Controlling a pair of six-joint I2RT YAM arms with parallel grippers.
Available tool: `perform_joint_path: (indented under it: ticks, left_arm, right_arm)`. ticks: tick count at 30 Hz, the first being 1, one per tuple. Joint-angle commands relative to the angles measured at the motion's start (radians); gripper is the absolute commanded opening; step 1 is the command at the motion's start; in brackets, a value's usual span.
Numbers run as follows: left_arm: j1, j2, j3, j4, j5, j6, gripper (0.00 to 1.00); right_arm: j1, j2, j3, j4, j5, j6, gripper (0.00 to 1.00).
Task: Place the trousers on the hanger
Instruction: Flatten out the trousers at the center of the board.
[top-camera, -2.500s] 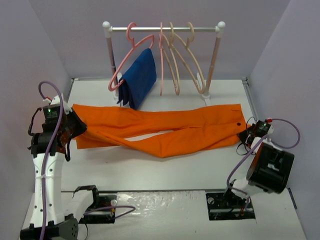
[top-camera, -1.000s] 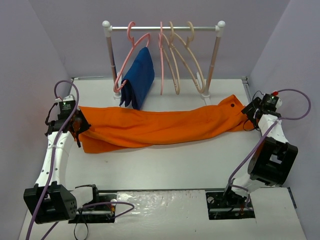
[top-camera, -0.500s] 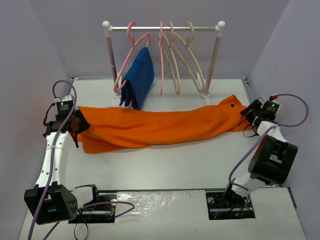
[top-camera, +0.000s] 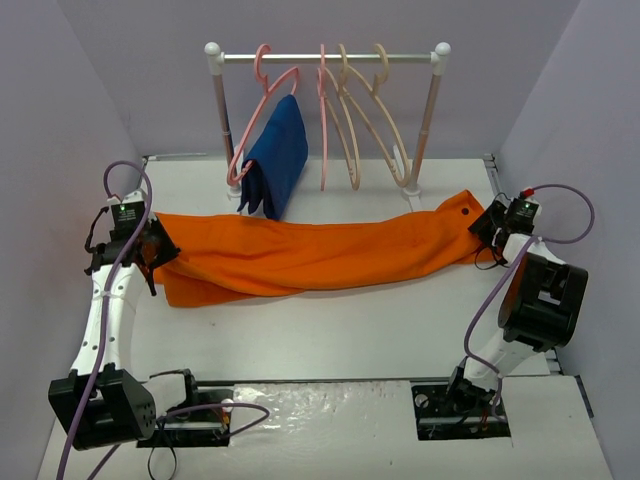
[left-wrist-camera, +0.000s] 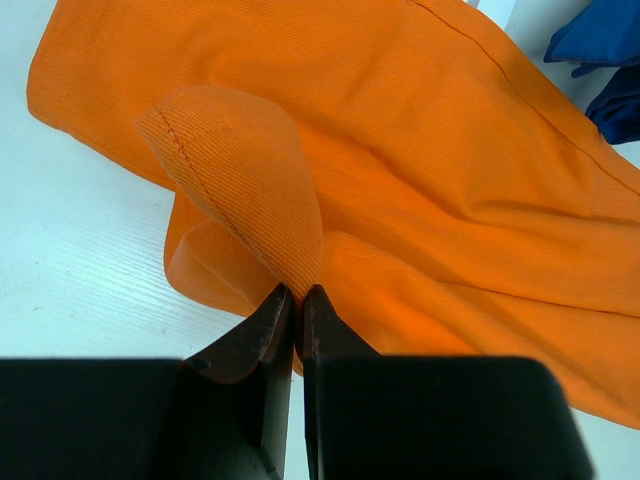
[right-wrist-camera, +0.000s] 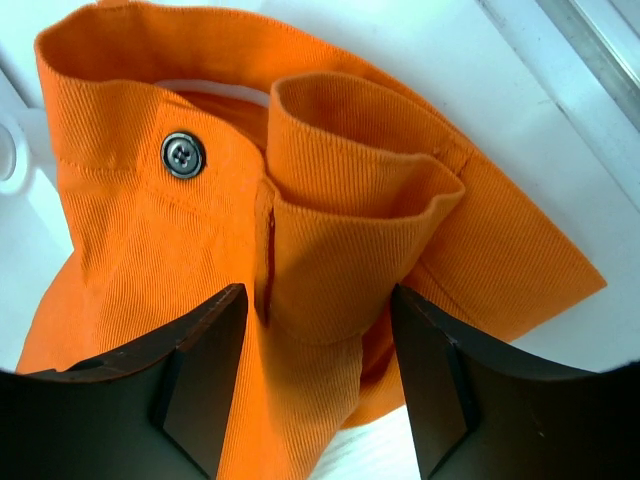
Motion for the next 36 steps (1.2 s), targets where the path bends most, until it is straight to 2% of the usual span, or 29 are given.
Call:
perform_joint_path:
  ticks: [1, 8, 12, 16, 18, 19, 24, 27, 32, 36]
  left_arm:
    - [0.007, -0.011, 0.017, 0.055, -0.007, -0.004, 0.00]
    - [0.006, -0.005, 0.015, 0.054, -0.009, -0.004, 0.00]
    - [0.007, -0.003, 0.015, 0.054, -0.009, -0.004, 0.00]
    - [0.007, -0.002, 0.015, 0.052, -0.011, -0.003, 0.00]
    - [0.007, 0.000, 0.017, 0.050, -0.012, -0.001, 0.00]
    - [0.007, 0.001, 0.021, 0.048, -0.016, 0.000, 0.00]
    - [0.018, 0.040, 0.101, -0.009, -0.073, 0.016, 0.00]
    - [0.065, 0.055, 0.187, -0.065, -0.078, 0.007, 0.00]
    - [0.148, -0.007, 0.201, -0.116, -0.142, -0.023, 0.00]
    - [0.217, -0.086, 0.198, -0.160, -0.185, -0.027, 0.00]
  right_arm:
    - [0.010, -0.004, 0.070, 0.053, 0.054, -0.008, 0.55]
    - [0.010, 0.008, 0.092, 0.049, 0.057, -0.017, 0.52]
    - [0.012, 0.019, 0.097, 0.048, 0.052, -0.020, 0.46]
    - [0.012, 0.026, 0.102, 0.046, 0.055, -0.029, 0.26]
    - [0.012, 0.021, 0.112, 0.036, 0.062, -0.034, 0.05]
    - [0.012, 0.017, 0.117, 0.030, 0.066, -0.034, 0.00]
    - [0.028, -0.079, 0.193, -0.065, 0.128, 0.006, 0.00]
    - [0.014, -0.202, 0.283, -0.195, 0.189, 0.078, 0.00]
    - [-0.064, -0.378, 0.370, -0.453, 0.268, 0.122, 0.00]
    - [-0.157, -0.481, 0.355, -0.583, 0.197, 0.099, 0.00]
